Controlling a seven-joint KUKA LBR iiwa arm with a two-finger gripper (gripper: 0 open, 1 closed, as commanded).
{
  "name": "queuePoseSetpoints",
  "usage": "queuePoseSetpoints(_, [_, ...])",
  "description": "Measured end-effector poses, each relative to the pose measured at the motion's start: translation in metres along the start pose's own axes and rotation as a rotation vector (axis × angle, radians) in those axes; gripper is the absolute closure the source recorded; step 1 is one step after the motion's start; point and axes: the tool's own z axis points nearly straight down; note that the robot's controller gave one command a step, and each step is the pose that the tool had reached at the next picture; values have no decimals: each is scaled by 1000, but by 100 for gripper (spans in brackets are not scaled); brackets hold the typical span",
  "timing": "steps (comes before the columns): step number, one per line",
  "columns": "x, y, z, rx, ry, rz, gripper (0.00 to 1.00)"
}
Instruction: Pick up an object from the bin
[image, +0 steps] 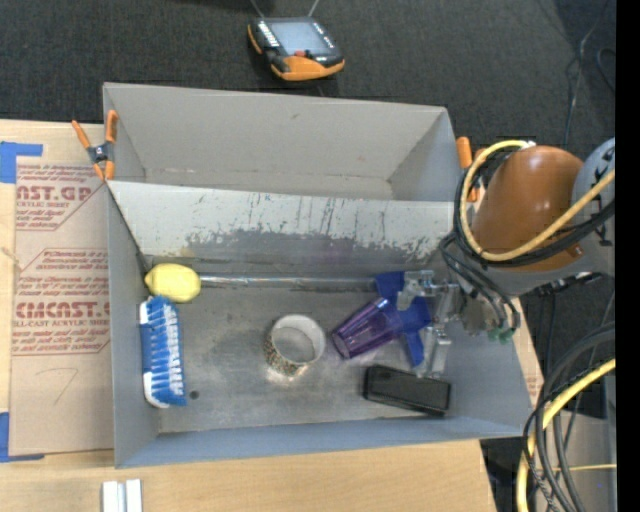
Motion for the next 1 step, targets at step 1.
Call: queuePoseSetpoints(1, [0,0,0,0,0,0,0])
